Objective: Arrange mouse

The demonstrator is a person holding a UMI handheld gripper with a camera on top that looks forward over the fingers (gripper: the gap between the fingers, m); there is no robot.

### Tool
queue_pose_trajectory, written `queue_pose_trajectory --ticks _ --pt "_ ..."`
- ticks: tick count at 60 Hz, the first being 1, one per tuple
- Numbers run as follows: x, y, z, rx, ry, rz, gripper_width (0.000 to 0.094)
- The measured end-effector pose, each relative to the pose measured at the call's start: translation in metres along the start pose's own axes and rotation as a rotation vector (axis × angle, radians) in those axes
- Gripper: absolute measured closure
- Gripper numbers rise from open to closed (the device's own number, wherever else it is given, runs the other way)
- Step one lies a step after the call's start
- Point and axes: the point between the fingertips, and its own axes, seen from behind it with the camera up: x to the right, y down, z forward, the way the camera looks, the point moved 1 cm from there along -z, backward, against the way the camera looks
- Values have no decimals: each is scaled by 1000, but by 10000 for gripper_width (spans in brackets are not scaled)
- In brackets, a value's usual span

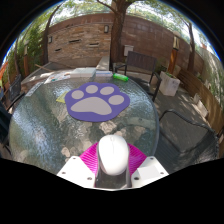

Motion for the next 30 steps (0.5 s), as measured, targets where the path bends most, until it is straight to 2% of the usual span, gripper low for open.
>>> queue_pose_trajectory --ticks 6,9,18,24,30 --pt "14 -27 -22 39 68 50 577" --pt "20 -53 -38 88 96 97 581" --pt "36 -172 -81 269 140 114 583" --pt "28 -247 -78 366 118 123 585" --pt "-1 -277 -35 375 64 109 588"
